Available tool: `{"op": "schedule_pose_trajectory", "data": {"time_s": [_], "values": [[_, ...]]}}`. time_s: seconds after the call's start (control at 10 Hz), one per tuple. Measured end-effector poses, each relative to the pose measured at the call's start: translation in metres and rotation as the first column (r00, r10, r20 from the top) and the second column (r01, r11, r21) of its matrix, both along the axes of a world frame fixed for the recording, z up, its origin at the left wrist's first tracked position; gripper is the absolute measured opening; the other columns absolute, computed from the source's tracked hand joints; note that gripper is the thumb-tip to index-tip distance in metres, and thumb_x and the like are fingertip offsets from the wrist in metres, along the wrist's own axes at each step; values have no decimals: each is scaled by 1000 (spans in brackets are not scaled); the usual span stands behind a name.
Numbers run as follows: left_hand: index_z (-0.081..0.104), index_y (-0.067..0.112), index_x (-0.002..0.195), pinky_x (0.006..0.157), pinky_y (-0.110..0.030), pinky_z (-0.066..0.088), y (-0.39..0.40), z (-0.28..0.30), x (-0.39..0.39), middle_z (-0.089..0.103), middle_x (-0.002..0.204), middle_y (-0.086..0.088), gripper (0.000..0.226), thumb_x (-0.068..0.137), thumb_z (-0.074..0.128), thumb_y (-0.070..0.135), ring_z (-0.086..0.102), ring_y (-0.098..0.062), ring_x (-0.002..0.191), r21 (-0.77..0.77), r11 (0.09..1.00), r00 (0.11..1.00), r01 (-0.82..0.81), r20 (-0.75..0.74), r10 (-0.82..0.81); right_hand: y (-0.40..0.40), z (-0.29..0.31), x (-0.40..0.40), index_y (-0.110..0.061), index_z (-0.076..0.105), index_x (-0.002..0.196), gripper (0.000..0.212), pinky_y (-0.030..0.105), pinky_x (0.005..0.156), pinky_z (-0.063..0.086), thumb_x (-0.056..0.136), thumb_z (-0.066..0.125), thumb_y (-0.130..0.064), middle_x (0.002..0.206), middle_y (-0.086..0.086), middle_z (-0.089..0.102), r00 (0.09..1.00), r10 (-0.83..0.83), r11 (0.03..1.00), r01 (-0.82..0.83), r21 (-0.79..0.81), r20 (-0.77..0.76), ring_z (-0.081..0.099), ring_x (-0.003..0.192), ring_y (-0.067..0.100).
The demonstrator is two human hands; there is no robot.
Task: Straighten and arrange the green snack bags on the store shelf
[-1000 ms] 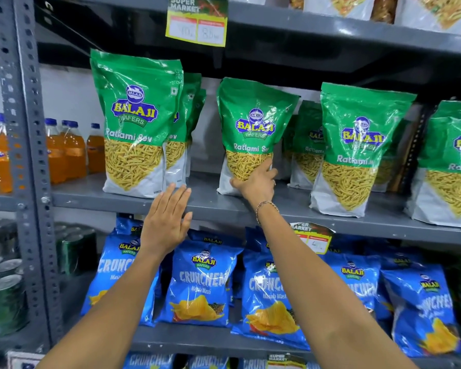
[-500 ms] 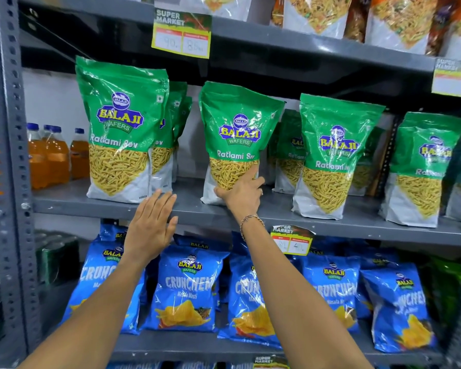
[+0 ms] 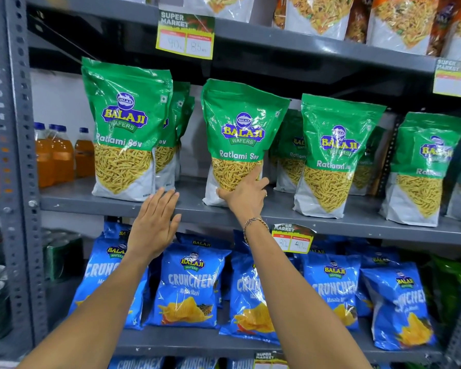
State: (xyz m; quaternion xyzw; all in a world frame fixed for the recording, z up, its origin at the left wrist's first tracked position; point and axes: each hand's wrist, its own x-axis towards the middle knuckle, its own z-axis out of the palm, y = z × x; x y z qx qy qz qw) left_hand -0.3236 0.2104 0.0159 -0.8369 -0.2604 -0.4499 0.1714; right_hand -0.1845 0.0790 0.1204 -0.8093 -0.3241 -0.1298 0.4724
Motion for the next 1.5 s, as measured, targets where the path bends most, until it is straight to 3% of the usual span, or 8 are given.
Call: {"op": "schedule_pose_trajectory", "data": {"time_s": [0.5,0.6,0.7,0.8,1.0,1.1,1.4,1.5], "values": [[47,-2,136,115,-41,17,-5,3,-2,51,139,-19,57,101,24,37,40,-35,134,-7,1000,1000,-15,-22,15,-25,-5,-18,-12,12,147,111,48,92,46,68,83,-41,131,21,32,1000,16,999,-17,47,13,47,115,46],[48,-2,135,115,-43,20,-5,2,-2,52,139,-19,55,100,27,35,40,-35,135,-10,1000,1000,-11,-27,11,-27,-12,-21,-9,3,150,119,51,99,40,70,77,-55,137,24,24,999,34,998,-35,48,22,39,121,49],[51,-3,130,115,-43,20,-4,2,-3,53,135,-20,54,100,26,35,40,-36,134,-12,1000,999,-18,-26,18,-28,-17,-25,-4,-3,150,122,55,114,21,72,71,-62,150,28,8,999,34,996,-38,75,42,13,140,50],[52,-4,129,115,-44,20,-6,3,-3,54,135,-21,58,102,21,37,41,-36,134,-32,999,999,-24,-33,23,-22,-19,-28,-4,-6,150,117,54,116,15,77,68,-56,153,28,2,999,25,996,-28,88,39,4,143,49],[52,-4,128,114,-44,21,-8,3,-3,55,133,-22,60,102,19,38,42,-37,133,-48,999,999,-18,-31,17,-14,-24,-25,-4,5,149,103,50,111,32,81,72,-42,147,25,17,999,9,992,-15,129,47,35,131,45],[52,-5,128,113,-45,22,-7,3,-3,55,132,-23,61,102,19,39,43,-37,132,-26,1000,1000,-7,-17,7,-12,-21,-25,-4,6,149,103,49,109,34,79,74,-40,143,22,23,999,10,991,-17,131,48,39,126,44],[53,-4,127,113,-46,23,-3,1,-4,56,130,-21,63,102,16,41,42,-36,133,-4,999,999,35,-15,-35,-2,-11,-15,-3,10,148,105,48,106,37,76,78,-37,139,21,26,998,66,988,-64,141,-12,42,121,44],[52,-3,129,114,-45,22,-5,0,-1,56,132,-20,66,101,14,44,40,-35,134,-34,999,999,33,14,-32,-12,-9,-11,-2,10,147,113,54,110,32,70,79,-48,147,24,14,993,97,984,-85,157,-69,27,135,44]]}}
